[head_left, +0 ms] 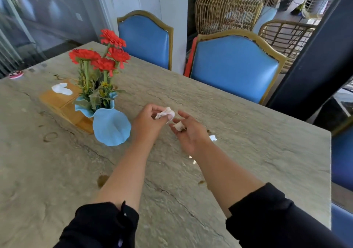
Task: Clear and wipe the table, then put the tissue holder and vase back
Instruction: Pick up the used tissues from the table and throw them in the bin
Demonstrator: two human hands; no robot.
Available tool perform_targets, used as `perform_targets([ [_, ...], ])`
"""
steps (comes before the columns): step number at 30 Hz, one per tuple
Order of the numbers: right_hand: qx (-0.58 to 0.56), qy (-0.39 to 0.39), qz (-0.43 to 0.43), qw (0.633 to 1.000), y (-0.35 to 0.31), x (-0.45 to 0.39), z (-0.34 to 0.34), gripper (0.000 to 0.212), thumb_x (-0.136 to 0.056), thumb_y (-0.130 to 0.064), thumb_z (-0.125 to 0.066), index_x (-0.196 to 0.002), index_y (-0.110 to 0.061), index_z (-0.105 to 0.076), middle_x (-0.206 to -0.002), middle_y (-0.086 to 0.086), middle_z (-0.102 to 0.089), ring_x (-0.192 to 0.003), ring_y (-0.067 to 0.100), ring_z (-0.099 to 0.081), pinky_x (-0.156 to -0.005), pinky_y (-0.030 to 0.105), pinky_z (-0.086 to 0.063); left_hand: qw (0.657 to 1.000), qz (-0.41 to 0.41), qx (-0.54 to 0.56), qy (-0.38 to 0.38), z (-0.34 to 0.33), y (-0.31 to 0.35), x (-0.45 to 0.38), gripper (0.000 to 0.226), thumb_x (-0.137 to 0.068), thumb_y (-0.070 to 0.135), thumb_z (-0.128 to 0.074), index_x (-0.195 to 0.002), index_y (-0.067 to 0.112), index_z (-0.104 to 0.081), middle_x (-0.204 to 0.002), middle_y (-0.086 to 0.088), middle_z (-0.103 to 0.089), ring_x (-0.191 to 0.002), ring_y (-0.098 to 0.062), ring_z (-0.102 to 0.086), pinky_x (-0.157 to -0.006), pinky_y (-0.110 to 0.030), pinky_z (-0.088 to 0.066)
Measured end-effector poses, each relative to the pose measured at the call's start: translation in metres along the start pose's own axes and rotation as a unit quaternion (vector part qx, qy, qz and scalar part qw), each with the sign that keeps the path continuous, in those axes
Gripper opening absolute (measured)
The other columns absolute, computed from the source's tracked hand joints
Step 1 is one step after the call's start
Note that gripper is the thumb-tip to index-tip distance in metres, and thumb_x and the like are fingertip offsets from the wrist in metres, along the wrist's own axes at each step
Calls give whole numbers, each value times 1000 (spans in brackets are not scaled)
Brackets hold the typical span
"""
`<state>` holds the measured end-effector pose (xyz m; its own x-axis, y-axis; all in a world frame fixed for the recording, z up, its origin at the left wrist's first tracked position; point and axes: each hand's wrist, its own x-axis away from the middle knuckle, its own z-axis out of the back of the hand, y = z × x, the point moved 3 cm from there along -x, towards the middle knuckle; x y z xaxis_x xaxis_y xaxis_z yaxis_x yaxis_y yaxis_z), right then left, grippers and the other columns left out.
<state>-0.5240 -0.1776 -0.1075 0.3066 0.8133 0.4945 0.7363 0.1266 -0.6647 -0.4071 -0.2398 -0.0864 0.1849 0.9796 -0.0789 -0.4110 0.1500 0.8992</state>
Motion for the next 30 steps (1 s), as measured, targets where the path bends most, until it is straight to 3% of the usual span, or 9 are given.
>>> perform_targets([
  [2,-32,-5,-1,999,-3,9,3,28,-102,-9,-38,-121,-2,-57,-103,16,-65,-91,25,-63,-95,38,-51,1000,-7,-8,-5,-9,8,13,18,-74,32,-78,-87,26,-67,-88,11,-71,-82,-4,-65,-71,-24,-49],
  [5,-39,-2,1,999,-10,24,10,32,-103,-28,-39,-105,-4,-60,-74,10,-65,-72,20,-62,-70,34,-53,997,-46,-59,-31,-25,23,30,8,-79,26,-73,-87,24,-73,-92,8,-73,-86,-7,-66,-77,-25,-50],
  [8,-7,21,24,999,-21,35,28,27,-102,-25,-42,-95,-4,-59,-58,3,-60,-52,12,-56,-55,27,-48,985,-132,-114,-12,-41,38,46,12,-82,23,-70,-92,19,-76,-98,-4,-66,-92,-15,-62,-81,-26,-48],
  [12,20,82,53,995,-42,44,66,14,-99,-17,-50,-93,-7,-59,-87,11,-62,-71,19,-60,-64,30,-51,990,-93,-70,-83,-63,36,63,30,-84,10,-55,-102,28,-71,-113,-1,-49,-103,-11,-55,-90,-22,-46],
  [17,42,141,71,987,-59,59,112,11,-92,-14,-61,-84,-8,-56,-83,11,-54,-69,20,-54,-59,30,-47,929,-120,-269,-224,-95,15,79,56,-69,18,-61,-122,37,-61,-118,-3,-50,-107,-21,-52,-96,-31,-41],
  [20,57,136,86,985,-60,66,127,16,-93,-12,-60,-78,-10,-54,-81,11,-52,-71,20,-52,-59,30,-47,941,-100,-259,-192,-101,16,85,43,-76,1,-55,-106,26,-72,-110,-6,-51,-101,-27,-54,-81,-21,-36],
  [22,67,128,87,986,-58,72,133,10,-94,-8,-57,-85,-10,-58,-82,8,-54,-73,18,-53,-63,29,-48,952,-99,-240,-162,-101,17,87,35,-78,-3,-54,-94,20,-76,-106,-10,-56,-97,-28,-57,-72,-20,-33],
  [26,94,93,64,989,-49,84,137,21,-96,-3,-51,-113,-8,-61,-87,6,-60,-76,16,-56,-73,31,-46,965,-93,-203,-138,-97,32,100,18,-81,7,-68,-97,12,-75,-101,-6,-55,-94,-20,-57,-70,-17,-31],
  [30,73,2,30,997,-36,105,135,28,-98,-8,-49,-126,-11,-54,-100,5,-63,-86,17,-59,-80,33,-45,979,-117,-127,-105,-92,60,132,21,-77,8,-72,-96,17,-75,-88,3,-58,-78,-10,-57,-68,-15,-38],
])
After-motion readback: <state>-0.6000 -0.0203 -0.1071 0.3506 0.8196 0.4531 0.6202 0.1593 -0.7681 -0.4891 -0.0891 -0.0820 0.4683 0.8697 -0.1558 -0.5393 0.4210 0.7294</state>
